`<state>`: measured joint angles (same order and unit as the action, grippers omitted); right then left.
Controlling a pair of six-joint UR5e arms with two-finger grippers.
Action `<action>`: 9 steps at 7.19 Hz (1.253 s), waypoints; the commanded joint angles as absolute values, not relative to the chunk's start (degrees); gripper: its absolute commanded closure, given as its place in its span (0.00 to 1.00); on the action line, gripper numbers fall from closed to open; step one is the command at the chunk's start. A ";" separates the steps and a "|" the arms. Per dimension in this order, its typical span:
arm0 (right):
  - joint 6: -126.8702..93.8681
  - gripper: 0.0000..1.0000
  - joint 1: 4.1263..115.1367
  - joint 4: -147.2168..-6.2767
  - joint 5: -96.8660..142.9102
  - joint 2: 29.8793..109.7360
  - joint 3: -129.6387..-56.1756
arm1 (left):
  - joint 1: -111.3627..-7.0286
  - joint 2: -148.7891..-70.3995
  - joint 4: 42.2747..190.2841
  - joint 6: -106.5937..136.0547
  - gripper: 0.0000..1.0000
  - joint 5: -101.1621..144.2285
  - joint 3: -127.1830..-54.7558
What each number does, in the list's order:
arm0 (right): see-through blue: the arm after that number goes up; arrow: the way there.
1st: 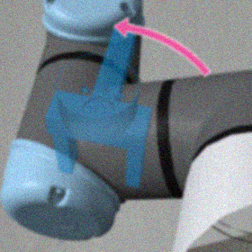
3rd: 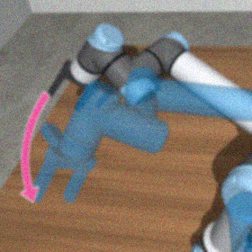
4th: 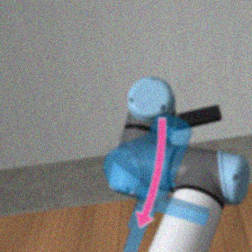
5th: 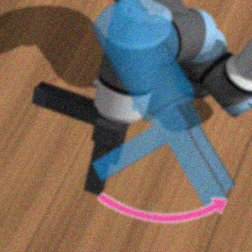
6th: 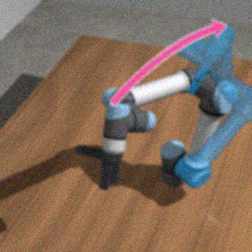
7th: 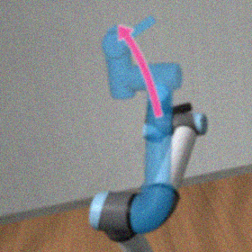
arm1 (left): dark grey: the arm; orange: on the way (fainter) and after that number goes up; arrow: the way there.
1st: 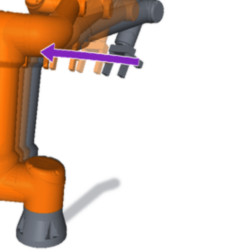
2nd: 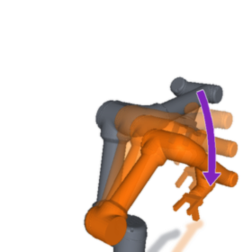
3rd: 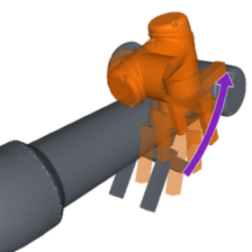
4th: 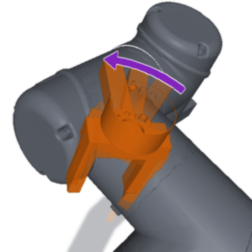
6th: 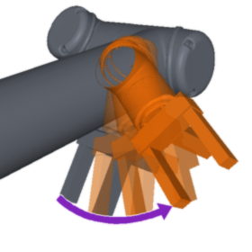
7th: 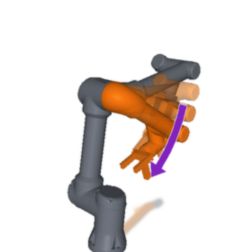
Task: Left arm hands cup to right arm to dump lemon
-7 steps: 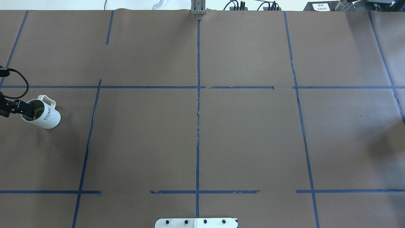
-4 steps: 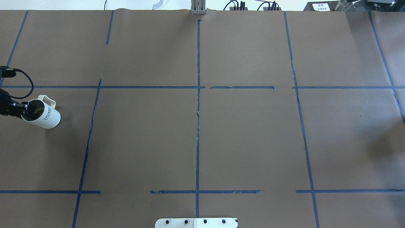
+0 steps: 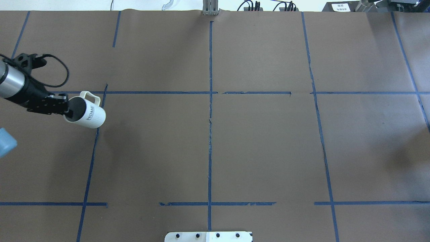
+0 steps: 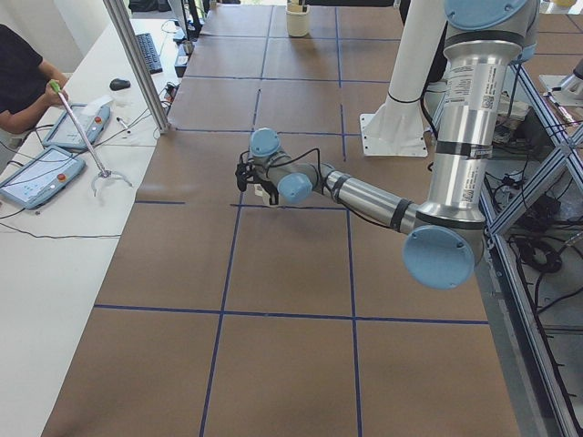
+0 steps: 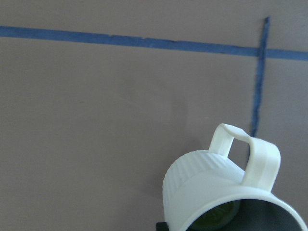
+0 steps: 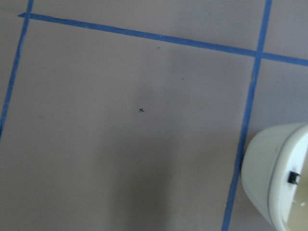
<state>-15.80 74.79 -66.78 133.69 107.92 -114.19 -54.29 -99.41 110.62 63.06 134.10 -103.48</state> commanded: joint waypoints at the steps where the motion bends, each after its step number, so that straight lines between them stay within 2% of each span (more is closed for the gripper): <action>1: -34.45 0.00 65.34 -52.42 127.03 104.88 -114.17 | -50.12 -114.89 94.04 72.93 1.00 132.90 -106.16; 3: -42.52 0.00 60.32 -46.71 120.54 99.77 -115.13 | -43.54 -128.52 83.00 79.50 1.00 127.46 -104.08; 5: -48.31 0.00 47.27 -37.31 102.33 98.27 -115.40 | -42.90 -137.07 83.40 89.51 1.00 128.05 -97.42; 9: -47.21 0.00 21.88 -35.51 68.84 94.23 -118.04 | -40.17 -152.90 83.41 97.01 1.00 127.88 -81.61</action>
<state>-48.03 30.83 -35.64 81.03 95.58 -117.55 -40.71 -148.50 83.37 94.91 127.91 -86.63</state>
